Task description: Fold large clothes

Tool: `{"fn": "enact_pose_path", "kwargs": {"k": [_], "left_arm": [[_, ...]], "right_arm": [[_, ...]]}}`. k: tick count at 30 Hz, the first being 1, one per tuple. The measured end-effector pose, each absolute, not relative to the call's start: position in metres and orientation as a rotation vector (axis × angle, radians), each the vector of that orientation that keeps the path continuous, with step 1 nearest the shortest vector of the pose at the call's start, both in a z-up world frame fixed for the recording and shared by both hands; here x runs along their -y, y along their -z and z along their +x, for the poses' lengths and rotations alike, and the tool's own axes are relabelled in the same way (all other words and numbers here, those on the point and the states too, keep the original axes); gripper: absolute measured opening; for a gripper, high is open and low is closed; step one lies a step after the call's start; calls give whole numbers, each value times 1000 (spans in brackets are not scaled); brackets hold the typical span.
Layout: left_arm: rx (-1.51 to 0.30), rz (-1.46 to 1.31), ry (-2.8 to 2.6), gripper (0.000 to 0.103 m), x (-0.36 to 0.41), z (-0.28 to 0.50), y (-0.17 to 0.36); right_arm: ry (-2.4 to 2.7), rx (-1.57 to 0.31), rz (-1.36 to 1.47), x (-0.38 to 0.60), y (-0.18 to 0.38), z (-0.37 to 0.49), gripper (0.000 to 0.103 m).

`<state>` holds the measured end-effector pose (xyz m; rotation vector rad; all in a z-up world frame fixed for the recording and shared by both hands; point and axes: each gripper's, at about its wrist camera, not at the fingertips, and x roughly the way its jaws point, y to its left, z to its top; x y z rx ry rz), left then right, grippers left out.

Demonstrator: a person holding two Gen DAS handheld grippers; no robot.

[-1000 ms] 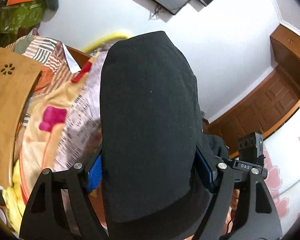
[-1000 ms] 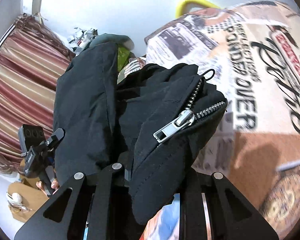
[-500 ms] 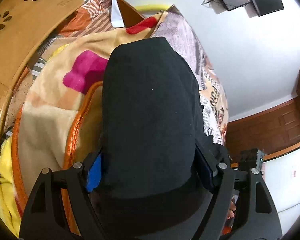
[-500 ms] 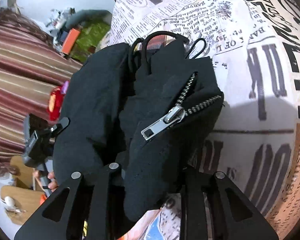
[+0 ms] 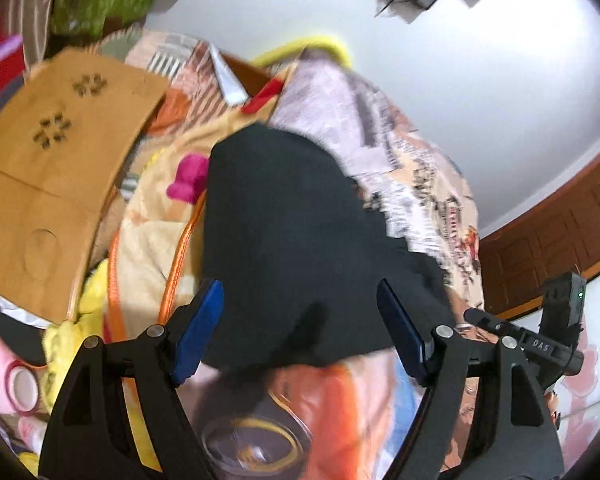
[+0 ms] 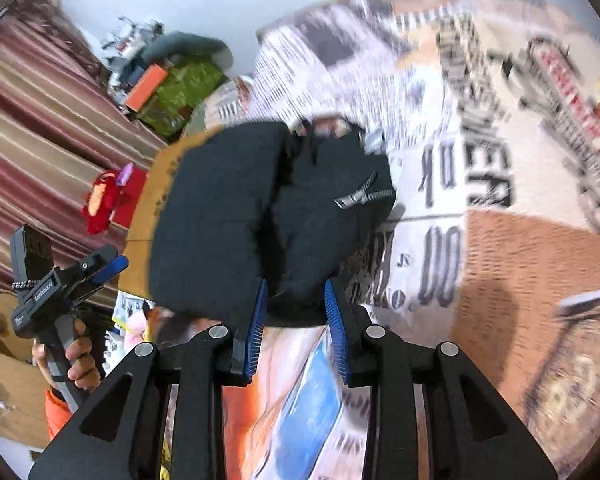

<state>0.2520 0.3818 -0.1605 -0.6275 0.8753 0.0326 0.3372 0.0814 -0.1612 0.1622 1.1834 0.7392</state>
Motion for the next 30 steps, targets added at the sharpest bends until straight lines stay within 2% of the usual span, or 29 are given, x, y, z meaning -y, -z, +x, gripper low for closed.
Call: {"fn": "enact_pose_path", "kwargs": {"k": [6, 10, 14, 19, 24, 29, 30], "left_arm": [[-713, -516, -26, 78, -338, 199, 65], [-567, -420, -8, 78, -298, 153, 0], [-413, -306, -38, 78, -257, 100, -47], [-242, -169, -112, 78, -211, 39, -72], [-108, -49, -221, 78, -168, -6, -69], [-85, -40, -245, 81, -147, -22, -55], [-84, -43, -253, 87, -145, -24, -52]], "right_arm": [[-810, -963, 161, -75, 68, 284, 27], [-868, -746, 126, -64, -1, 224, 27], [-917, -570, 127, -50, -46, 169, 28], [-924, -397, 111, -34, -73, 112, 28], [-894, -305, 76, -27, -69, 75, 29], [-848, -271, 58, -23, -56, 59, 62], [-830, -261, 48, -23, -54, 55, 66]]}}
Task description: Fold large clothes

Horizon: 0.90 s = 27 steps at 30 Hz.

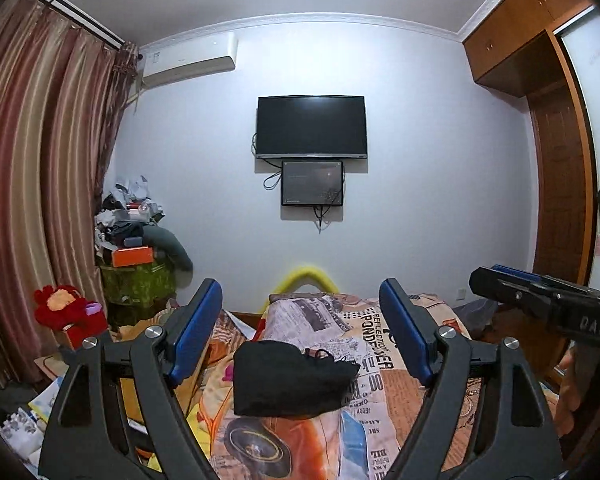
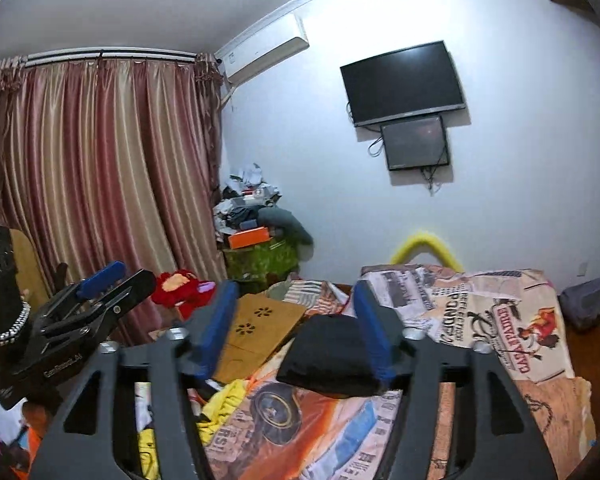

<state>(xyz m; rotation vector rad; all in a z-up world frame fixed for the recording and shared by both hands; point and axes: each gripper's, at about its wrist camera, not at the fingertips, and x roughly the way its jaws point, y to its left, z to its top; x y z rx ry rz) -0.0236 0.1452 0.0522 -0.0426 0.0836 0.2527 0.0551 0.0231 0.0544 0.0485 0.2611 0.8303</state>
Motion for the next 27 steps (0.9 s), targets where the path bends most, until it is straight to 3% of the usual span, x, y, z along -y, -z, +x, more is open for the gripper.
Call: {"fn": "enact_pose_path", "kwargs": {"k": [2, 3, 6, 10, 27], "left_arm": [[-70, -51, -262, 100, -143, -29, -48], [-61, -59, -267, 103, -142, -31, -46], [-72, -72, -292, 103, -143, -34, -41], [-92, -84, -300, 103, -143, -32, -38], [-125, -82, -308, 103, -139, -36, -23]], "right_arm": [[-795, -249, 31, -22, -53, 52, 84], [-780, -244, 24, -23, -53, 53, 85], [-727, -242, 3, -22, -52, 51, 87], [-688, -257, 22, -17, -52, 56, 99], [-677, -270, -2, -14, -52, 48, 99]]}}
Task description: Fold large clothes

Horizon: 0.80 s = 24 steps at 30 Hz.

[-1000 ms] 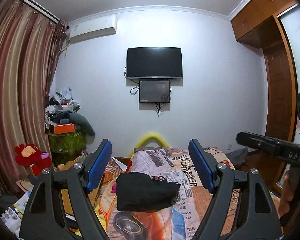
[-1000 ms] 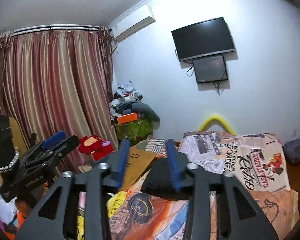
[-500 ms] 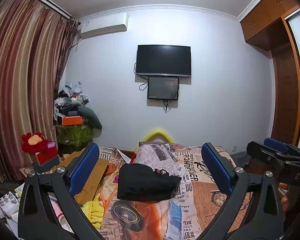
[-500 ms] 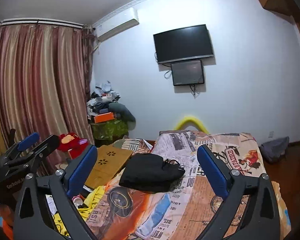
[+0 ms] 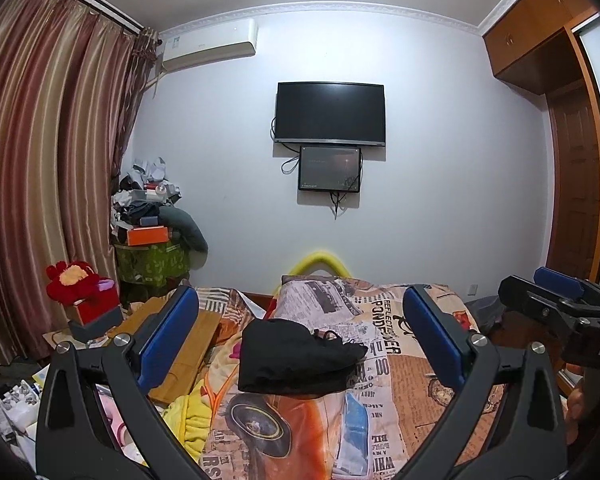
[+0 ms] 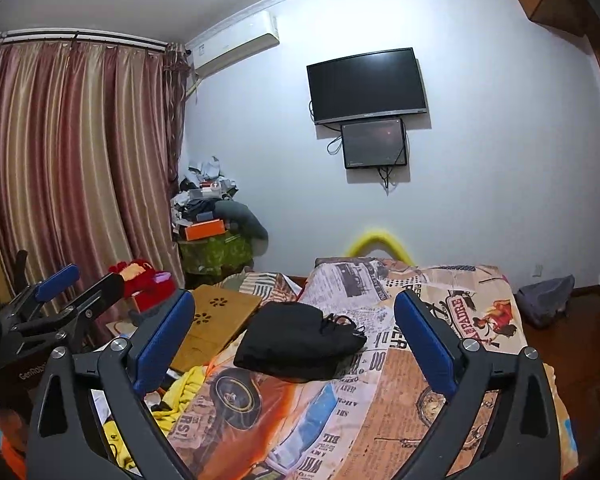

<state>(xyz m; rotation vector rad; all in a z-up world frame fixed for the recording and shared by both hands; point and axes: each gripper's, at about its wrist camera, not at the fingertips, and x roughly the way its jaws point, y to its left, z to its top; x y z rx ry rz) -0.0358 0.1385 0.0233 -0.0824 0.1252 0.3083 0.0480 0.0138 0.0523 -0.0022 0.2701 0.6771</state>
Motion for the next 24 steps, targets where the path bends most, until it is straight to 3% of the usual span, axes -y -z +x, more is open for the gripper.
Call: {"fn": "enact_pose_path", "kwargs": {"k": [24], "left_arm": [[-160, -93, -311, 103, -137, -27, -15]], "right_arm": [[-680, -316, -6, -15, -48, 48, 99]]}}
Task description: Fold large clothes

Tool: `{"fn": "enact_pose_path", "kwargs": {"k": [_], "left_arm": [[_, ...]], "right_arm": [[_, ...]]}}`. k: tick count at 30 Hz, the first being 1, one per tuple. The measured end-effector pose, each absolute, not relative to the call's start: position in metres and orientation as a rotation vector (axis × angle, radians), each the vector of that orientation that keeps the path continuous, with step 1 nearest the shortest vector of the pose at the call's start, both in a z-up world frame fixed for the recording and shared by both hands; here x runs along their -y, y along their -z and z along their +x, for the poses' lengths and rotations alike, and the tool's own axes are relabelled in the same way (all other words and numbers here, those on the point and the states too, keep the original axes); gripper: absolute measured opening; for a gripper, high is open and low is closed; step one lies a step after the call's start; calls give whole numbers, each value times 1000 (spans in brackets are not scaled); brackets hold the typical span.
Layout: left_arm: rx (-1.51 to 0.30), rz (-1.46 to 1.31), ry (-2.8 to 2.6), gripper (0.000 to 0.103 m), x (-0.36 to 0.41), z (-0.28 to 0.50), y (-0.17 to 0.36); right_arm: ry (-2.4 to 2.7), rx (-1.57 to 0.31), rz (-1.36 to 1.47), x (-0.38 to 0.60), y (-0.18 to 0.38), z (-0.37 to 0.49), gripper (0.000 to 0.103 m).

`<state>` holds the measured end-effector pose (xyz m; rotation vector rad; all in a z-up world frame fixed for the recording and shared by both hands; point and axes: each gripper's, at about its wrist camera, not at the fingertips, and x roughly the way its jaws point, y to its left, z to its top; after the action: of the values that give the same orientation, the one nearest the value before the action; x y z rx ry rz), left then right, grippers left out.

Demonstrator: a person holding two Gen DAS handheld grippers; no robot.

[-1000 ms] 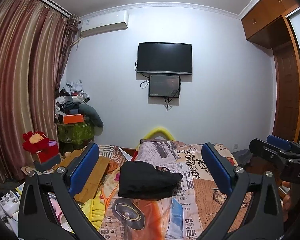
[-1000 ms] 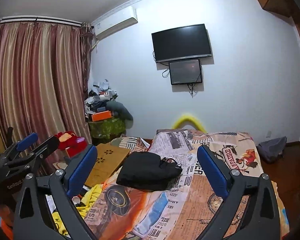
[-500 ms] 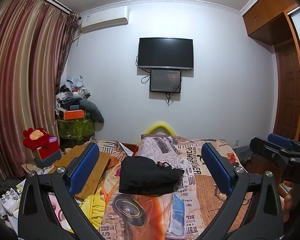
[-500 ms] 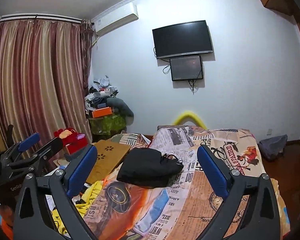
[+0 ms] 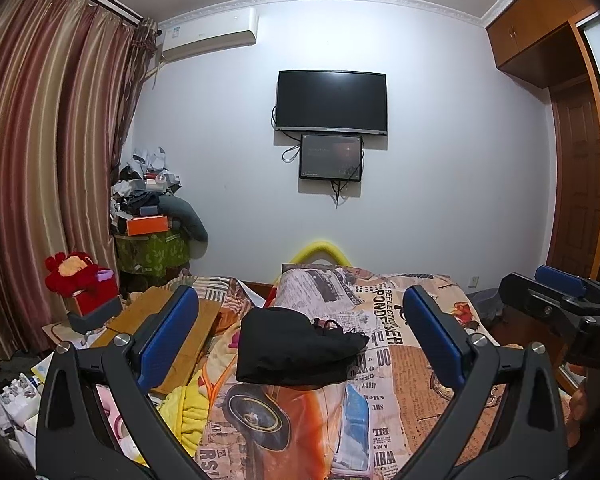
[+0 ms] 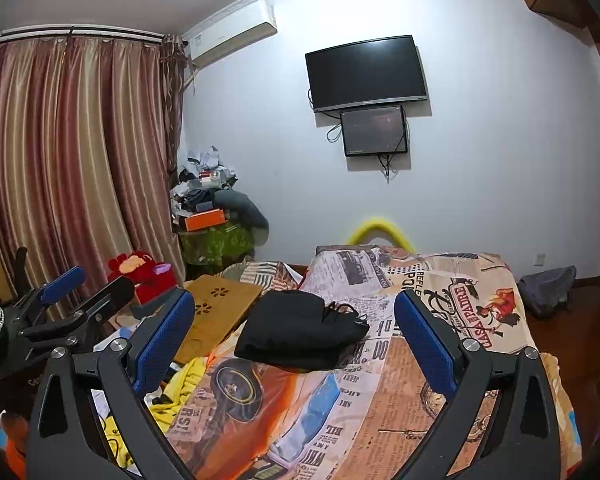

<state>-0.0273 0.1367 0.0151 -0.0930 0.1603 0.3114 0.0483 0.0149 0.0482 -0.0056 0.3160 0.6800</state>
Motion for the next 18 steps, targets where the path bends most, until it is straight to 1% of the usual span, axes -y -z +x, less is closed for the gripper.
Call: {"fn": "enact_pose_path", "kwargs": {"k": [18], "left_arm": [[-167, -109, -283, 103, -139, -26, -12]], "right_arm": [[-678, -317, 0, -16, -48, 48, 99]]}}
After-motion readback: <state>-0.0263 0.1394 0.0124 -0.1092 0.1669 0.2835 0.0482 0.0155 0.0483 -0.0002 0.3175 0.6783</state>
